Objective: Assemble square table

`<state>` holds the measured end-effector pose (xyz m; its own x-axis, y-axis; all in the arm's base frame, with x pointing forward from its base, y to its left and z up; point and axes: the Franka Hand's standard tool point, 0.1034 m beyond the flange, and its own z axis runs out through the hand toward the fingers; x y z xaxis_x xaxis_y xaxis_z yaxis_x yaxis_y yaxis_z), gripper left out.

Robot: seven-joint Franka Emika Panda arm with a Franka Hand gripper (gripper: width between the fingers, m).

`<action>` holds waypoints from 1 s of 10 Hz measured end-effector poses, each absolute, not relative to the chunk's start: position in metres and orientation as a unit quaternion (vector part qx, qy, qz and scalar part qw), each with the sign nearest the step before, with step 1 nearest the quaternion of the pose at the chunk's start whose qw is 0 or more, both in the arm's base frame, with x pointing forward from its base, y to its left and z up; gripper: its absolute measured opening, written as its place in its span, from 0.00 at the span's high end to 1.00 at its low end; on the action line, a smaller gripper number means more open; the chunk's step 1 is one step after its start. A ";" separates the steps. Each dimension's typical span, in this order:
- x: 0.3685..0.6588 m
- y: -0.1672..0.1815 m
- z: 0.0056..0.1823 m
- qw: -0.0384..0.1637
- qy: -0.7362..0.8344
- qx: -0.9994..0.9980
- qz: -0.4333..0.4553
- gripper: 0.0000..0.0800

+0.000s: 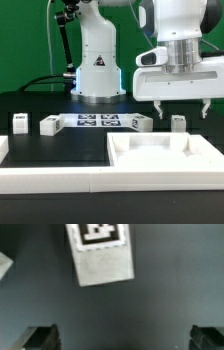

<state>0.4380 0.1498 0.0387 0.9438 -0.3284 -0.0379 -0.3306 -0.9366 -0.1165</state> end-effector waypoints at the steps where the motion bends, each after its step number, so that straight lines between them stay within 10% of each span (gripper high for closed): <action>1: 0.436 0.145 0.038 0.058 0.154 -0.985 0.052 0.19; 10: 0.435 0.137 0.039 0.084 0.090 -0.940 0.318 0.19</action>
Offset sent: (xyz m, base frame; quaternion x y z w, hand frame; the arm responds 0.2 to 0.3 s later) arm 0.0026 0.0103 0.0034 0.0295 -0.1910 -0.0800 0.9779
